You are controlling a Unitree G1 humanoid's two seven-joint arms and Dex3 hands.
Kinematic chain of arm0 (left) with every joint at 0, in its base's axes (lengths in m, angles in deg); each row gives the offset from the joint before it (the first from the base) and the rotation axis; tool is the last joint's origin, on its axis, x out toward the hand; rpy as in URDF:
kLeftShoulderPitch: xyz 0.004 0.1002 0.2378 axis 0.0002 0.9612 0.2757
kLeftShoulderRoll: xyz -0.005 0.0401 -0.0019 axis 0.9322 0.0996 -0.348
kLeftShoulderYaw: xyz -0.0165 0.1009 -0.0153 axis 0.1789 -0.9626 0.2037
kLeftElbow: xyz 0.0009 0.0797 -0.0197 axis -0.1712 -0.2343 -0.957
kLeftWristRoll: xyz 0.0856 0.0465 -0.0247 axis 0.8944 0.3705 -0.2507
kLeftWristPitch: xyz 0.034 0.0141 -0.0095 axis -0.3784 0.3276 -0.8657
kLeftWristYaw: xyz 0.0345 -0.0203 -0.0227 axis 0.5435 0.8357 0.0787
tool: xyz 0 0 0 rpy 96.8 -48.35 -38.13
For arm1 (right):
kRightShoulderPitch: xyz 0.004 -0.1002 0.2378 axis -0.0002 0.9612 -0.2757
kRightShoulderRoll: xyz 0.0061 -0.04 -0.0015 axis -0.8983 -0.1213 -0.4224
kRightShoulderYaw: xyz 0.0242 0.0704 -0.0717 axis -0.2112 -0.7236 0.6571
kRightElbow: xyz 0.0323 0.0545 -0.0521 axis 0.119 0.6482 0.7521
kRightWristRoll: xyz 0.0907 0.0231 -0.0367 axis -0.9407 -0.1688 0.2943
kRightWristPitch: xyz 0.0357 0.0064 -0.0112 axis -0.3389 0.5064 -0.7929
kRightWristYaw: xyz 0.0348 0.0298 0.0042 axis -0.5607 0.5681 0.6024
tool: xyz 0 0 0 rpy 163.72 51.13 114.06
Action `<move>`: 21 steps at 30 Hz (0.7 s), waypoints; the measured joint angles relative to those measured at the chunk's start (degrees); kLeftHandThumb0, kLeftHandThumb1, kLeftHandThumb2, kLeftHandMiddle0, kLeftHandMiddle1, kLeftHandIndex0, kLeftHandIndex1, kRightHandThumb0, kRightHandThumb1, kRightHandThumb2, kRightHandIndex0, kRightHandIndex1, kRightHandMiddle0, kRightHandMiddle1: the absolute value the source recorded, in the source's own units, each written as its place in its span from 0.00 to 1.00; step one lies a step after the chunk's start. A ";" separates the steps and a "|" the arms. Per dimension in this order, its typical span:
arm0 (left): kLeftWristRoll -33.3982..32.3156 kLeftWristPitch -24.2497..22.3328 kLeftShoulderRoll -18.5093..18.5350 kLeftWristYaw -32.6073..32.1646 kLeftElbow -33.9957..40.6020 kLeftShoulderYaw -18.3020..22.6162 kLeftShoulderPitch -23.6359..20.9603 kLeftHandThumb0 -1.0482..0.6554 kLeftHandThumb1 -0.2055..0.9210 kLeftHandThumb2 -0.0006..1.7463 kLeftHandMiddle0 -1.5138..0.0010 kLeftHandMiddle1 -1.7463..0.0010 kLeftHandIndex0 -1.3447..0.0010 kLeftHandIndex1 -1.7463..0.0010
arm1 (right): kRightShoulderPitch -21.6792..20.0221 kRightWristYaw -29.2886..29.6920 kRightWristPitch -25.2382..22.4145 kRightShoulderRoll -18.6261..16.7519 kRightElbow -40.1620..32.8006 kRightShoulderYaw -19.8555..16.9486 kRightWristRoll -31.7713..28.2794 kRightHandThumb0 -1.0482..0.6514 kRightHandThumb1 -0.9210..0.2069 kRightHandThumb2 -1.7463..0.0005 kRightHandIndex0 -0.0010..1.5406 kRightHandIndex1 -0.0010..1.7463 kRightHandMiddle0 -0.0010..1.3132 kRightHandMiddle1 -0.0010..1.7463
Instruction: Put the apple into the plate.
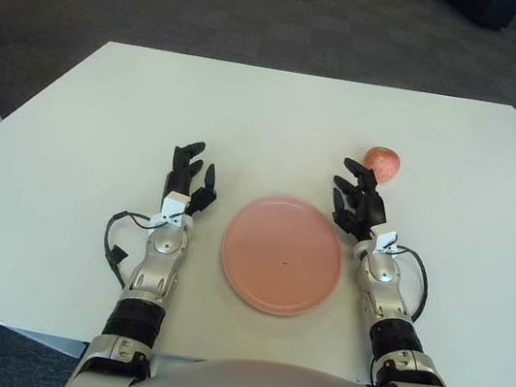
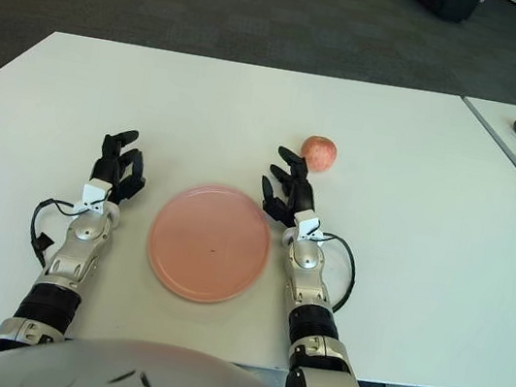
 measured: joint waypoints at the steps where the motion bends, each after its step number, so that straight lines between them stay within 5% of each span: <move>1: 0.00 -0.03 -0.02 0.00 0.04 0.02 0.00 0.13 1.00 0.40 0.82 0.63 1.00 0.45 | -0.05 -0.02 0.06 0.00 0.10 -0.01 -0.01 0.29 0.08 0.64 0.11 0.24 0.00 0.42; 21: 0.09 0.10 0.07 0.06 0.18 0.04 0.04 0.12 1.00 0.42 0.82 0.63 1.00 0.46 | -0.33 0.49 -0.64 -0.16 0.17 -0.14 -0.03 0.31 0.09 0.63 0.10 0.25 0.00 0.40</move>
